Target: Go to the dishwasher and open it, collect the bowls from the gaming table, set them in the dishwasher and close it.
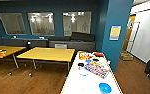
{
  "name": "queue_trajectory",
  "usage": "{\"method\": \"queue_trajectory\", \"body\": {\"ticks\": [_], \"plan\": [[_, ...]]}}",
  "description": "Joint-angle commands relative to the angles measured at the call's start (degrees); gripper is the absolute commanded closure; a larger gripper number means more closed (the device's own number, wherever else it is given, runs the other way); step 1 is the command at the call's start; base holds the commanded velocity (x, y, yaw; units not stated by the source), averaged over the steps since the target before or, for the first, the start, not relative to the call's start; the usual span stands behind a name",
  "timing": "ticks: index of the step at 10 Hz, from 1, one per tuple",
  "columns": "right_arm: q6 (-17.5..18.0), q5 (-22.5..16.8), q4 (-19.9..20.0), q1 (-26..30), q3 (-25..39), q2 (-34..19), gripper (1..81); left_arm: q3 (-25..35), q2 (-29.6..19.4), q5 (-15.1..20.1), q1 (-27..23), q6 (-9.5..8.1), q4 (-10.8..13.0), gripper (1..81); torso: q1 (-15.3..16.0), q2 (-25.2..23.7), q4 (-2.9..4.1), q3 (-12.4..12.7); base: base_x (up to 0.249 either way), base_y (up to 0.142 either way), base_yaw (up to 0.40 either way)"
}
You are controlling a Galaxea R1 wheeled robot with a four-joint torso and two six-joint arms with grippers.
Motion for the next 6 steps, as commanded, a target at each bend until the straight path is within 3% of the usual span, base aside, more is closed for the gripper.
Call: {"method": "queue_trajectory", "body": {"ticks": [1, 6], "plan": [[-0.1, -2.8, 0.1, 2.6, 0.2, -0.4, 1.0, 0.3, 0.2, 3.0, -2.2, 0.32, 0.5, 1.0, 0.0, 0.0, 0.00, 0.0, 0.000, 0.000, 0.000], [-0.1, -2.8, 0.1, 2.4, 0.2, -0.4, 1.0, 0.3, 0.2, 3.0, -2.1, 0.32, 0.5, 1.0, -0.1, 0.0, 0.00, 0.0, 0.087, 0.000, 0.000]]}}
